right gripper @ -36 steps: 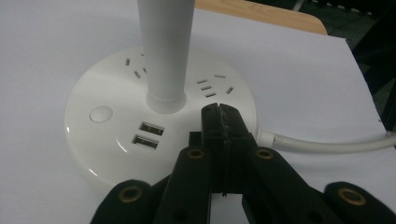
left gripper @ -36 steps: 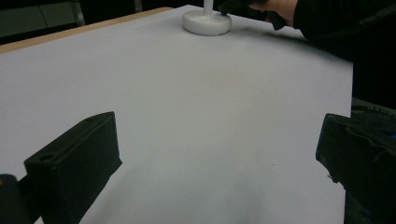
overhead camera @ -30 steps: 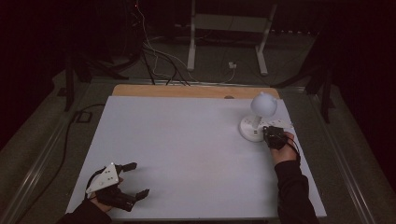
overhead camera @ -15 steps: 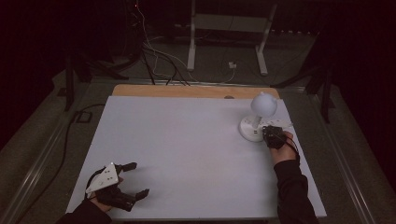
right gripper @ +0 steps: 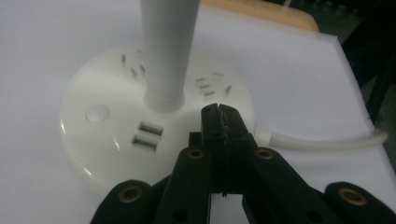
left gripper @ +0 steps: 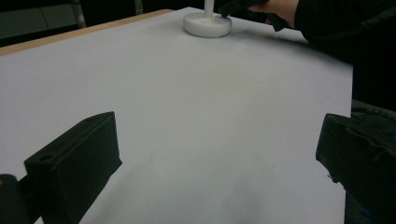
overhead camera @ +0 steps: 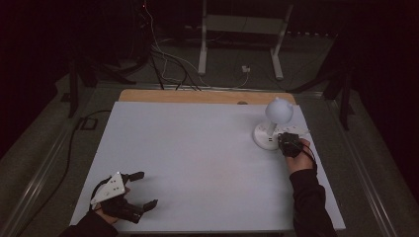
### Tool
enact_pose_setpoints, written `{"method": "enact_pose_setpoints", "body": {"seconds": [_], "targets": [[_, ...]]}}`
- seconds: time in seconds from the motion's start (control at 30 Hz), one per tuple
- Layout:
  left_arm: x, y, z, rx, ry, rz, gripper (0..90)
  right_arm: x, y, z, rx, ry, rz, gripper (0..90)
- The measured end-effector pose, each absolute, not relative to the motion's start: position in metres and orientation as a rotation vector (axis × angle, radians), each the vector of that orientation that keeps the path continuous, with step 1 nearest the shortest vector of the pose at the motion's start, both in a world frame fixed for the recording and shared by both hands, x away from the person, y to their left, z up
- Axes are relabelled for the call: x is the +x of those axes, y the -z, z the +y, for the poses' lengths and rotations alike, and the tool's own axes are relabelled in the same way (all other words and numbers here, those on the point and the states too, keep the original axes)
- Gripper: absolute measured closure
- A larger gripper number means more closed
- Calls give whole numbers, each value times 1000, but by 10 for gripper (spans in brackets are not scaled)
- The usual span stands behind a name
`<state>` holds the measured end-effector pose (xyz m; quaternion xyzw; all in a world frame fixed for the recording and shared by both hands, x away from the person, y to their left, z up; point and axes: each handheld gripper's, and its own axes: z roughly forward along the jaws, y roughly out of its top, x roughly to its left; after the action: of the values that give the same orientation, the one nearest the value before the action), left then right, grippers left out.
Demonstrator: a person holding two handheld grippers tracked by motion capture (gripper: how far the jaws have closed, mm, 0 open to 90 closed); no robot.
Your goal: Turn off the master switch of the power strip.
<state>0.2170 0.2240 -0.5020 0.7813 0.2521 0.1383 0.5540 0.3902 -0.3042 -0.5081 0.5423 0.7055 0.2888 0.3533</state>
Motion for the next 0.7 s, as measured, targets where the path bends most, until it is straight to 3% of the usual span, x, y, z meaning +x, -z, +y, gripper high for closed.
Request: {"method": "enact_pose_setpoints", "body": {"seconds": [0.43, 0.7], "targets": [[217, 502, 224, 1847, -332, 595, 2, 379, 493, -310, 1434, -848, 1733, 898], [217, 502, 224, 1847, -333, 597, 2, 376, 491, -310, 1434, -878, 1746, 850]]}}
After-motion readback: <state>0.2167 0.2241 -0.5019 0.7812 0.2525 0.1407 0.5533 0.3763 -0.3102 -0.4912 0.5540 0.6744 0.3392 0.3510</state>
